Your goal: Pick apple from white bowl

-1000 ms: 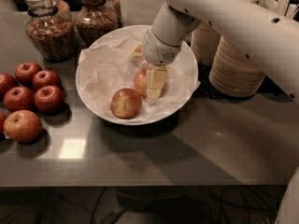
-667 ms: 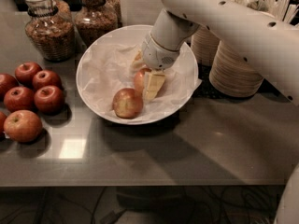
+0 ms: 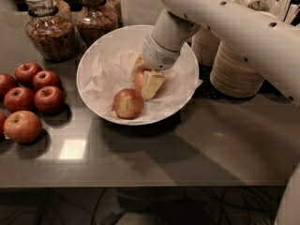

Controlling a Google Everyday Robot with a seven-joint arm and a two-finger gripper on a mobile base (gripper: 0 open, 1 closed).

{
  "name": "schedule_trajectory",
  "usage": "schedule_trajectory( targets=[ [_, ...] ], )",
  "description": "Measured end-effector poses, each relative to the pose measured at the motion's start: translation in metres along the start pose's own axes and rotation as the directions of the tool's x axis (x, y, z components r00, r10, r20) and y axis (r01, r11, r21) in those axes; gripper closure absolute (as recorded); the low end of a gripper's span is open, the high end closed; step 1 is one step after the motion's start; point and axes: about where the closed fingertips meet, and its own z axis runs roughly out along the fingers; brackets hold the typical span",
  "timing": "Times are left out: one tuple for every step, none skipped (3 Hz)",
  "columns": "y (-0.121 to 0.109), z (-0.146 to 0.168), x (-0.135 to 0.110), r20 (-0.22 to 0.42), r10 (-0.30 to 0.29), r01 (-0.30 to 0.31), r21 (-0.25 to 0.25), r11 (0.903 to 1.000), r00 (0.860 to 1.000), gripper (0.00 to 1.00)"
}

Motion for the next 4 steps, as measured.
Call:
schedule_trajectory(
  targets=[
    [0.0,0.0,0.0,0.0,0.0,0.0,0.0,1.0,1.0,0.99],
    [0.002,0.0,-0.004,0.014,-0.002,0.002,-0.009,1.0,1.0,1.0],
    [-0.002,-0.023,-0.029,0.048,-0.051,0.051,-0.001,0.9987,0.998,1.0],
    [-0.01,-0.064,-0.067,0.11,-0.139,0.136,0.034,0.9901,0.984,1.0]
  ],
)
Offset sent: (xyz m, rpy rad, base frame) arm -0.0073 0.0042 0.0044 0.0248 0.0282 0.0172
